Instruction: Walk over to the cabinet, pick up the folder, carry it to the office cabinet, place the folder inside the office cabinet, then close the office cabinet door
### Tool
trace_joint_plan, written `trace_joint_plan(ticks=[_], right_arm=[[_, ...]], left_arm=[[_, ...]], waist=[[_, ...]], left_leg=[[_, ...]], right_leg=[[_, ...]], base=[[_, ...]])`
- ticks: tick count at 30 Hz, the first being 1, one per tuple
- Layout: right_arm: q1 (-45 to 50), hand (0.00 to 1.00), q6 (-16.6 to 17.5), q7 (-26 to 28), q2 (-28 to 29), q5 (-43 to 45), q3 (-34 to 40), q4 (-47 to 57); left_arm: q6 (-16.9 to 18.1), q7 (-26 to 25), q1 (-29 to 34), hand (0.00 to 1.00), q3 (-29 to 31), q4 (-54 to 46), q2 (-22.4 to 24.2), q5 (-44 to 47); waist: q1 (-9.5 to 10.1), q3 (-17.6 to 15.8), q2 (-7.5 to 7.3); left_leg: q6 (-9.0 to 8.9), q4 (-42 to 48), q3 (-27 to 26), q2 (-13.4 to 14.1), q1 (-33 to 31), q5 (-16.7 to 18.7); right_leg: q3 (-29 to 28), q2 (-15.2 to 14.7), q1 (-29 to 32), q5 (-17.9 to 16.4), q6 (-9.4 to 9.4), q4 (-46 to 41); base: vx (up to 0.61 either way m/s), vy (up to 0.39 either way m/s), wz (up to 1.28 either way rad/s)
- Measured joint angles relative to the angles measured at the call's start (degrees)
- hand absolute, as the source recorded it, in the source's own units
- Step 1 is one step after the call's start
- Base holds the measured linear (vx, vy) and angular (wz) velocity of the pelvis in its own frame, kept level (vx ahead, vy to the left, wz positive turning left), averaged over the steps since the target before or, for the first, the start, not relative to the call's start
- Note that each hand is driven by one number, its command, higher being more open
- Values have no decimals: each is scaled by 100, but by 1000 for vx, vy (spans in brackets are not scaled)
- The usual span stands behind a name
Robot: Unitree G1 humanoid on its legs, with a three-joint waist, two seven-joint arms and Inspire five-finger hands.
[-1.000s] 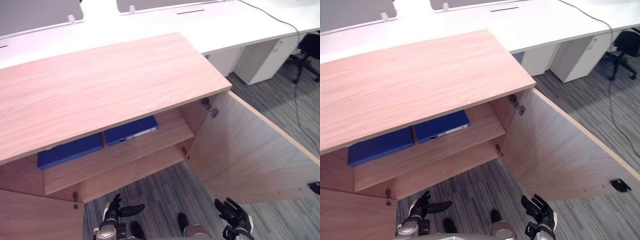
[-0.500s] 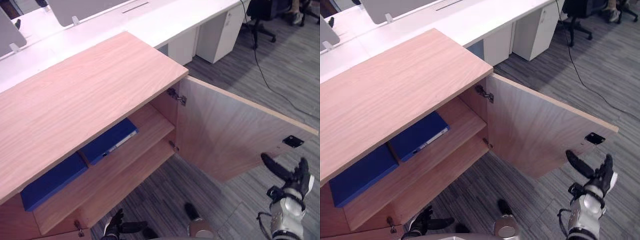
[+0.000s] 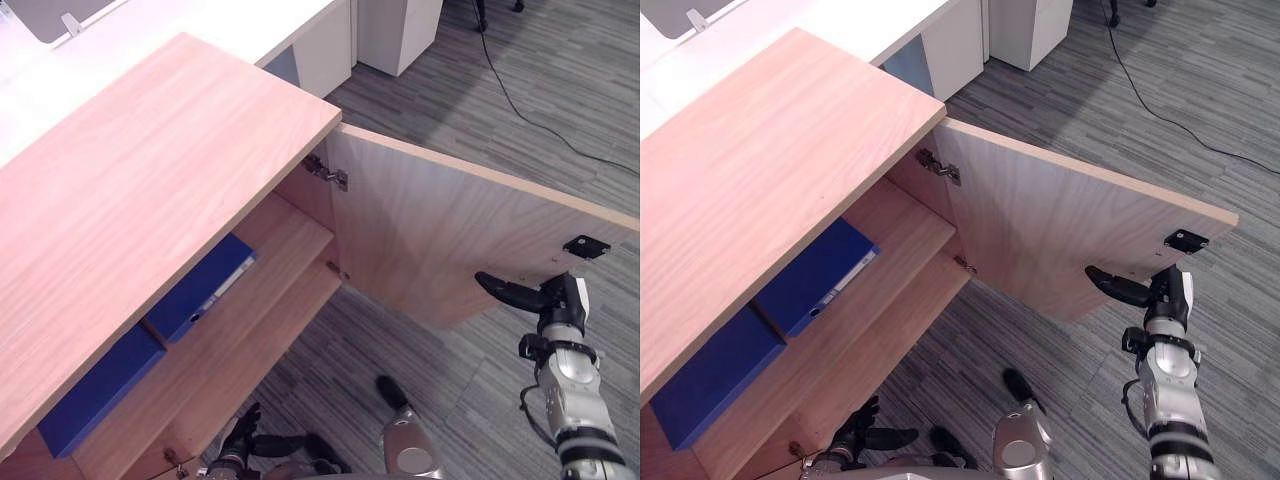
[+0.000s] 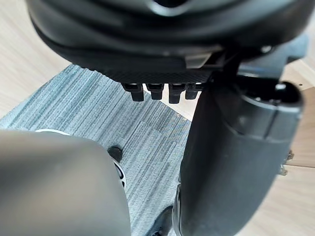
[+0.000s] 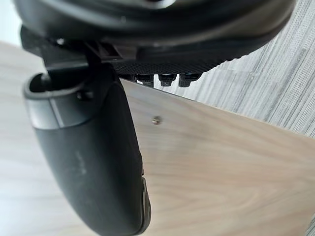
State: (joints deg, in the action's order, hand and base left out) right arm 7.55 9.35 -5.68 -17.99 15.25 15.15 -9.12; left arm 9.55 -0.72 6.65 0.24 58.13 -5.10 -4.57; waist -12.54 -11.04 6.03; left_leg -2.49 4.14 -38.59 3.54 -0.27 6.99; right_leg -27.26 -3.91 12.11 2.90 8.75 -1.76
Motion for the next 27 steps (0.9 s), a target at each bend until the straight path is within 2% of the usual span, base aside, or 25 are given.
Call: trace_joint_plan(ticks=[2,4,5,6,8,9,11,12,15,17,20,23,26,27], right_arm=[[927,100,11,13,664,-158,-369,1127],[1697,100,13,17,1006,-164,-917,1780],[2041,100,13,25,1077,-165,-1233,2006],[2518,100,13,50,1096,-168,-1655,2261],[3027,100,8,149,1067,-169,-2153,2509],[3356,100,-15,261,951,-169,-2624,2640],[3487,100,-90,469,748,-191,-2987,2662],[3568,100,-266,776,447,-229,-3287,2752],[3588,100,-433,1098,119,-435,-3521,2837],[3571,100,-548,1461,-204,-635,-3747,2896],[3174,100,-580,1745,-407,-643,-3977,3220],[2036,100,-533,1650,-141,-845,-3901,3046],[912,100,-446,1414,198,-1306,-3688,2196],[693,100,-423,1351,310,-1359,-3618,2008]], left_arm=[[-7,-73,-41,100,159,27,87,-123],[-34,-110,-127,100,215,80,106,-229],[-45,-123,-152,100,215,101,105,-234],[-59,-128,-168,100,214,135,107,-250],[-76,-123,-234,100,214,256,91,-355],[-103,-122,-339,100,211,367,42,-438],[-113,-105,-457,100,169,498,-49,-466],[-150,-65,-577,100,150,602,-155,-514],[-161,-46,-656,100,22,609,-284,-613],[-171,-25,-679,100,-73,605,-382,-615],[-176,-23,-668,100,-82,573,-480,-594],[-177,-29,-670,100,-68,477,-580,-564],[-186,-72,-682,100,-15,432,-579,-548],[-194,-82,-682,100,4,402,-567,-547]], waist=[[-111,-49,-75],[-147,-127,-201],[-167,-153,-276],[-174,-160,-392],[-175,-143,-519],[-174,-150,-682],[-169,-144,-863],[-133,-114,-1086],[-41,-77,-1299],[92,36,-1475],[303,146,-1634],[526,240,-1757],[749,248,-1739],[761,239,-1719]], left_leg=[[-3,34,-33,41,43,3],[-81,76,-59,110,95,74],[-43,121,-65,146,117,115],[-51,169,-80,190,144,124],[-71,253,-113,274,154,126],[-92,335,-117,340,176,124],[-113,417,-114,410,195,115],[-149,441,-81,455,230,78],[-156,441,83,462,222,42],[-159,428,372,456,143,-9],[-129,327,822,389,27,-147],[-107,101,1291,257,-118,-400],[-28,-321,1714,75,-151,-696],[-16,-420,1824,34,-147,-765]], right_leg=[[-92,44,-19,52,-3,0],[-156,91,-66,97,-12,0],[-179,120,-92,113,-17,1],[-216,170,-115,126,-32,0],[-244,245,-131,164,-54,-4],[-267,307,-150,190,-62,-18],[-280,366,-187,207,-62,-17],[-246,400,-236,210,-55,-17],[-81,382,-285,215,-49,-20],[167,339,-349,194,-83,-20],[610,235,-431,136,-167,-21],[1082,88,-430,98,-206,-20],[1515,-64,-460,88,-238,2],[1630,-97,-490,80,-233,22]], base=[[-36,-58,-19],[-65,-55,-23],[-92,-88,-25],[-68,-77,-21],[-55,-79,-21],[-49,-77,-20],[-61,-79,-14],[-59,-69,-1],[-42,-55,19],[-18,-54,52],[9,-30,75],[9,-4,85],[14,6,80],[10,8,88]])
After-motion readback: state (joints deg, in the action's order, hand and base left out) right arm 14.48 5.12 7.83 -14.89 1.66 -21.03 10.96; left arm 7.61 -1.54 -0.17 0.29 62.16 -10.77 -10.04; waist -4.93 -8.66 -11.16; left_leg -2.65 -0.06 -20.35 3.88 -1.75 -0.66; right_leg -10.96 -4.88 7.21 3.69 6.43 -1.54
